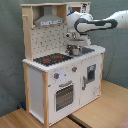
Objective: Play with the kitchen
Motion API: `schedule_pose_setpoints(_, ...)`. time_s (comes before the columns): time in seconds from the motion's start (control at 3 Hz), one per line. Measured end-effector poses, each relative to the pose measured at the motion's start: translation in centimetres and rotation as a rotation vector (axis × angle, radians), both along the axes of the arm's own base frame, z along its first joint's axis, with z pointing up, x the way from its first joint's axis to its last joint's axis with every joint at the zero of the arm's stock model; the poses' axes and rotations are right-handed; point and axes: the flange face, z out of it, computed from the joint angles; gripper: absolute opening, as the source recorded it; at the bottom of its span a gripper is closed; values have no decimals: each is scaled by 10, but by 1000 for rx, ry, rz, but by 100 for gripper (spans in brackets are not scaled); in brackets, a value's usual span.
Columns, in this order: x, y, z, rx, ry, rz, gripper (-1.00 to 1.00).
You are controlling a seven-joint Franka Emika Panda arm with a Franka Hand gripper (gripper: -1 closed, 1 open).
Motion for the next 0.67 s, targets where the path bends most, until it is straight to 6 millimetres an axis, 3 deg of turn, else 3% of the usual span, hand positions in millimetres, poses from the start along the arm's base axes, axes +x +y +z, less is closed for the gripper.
schedule_pose_setpoints(0.67, -14, -18, -7, 1, -34, -26, -100)
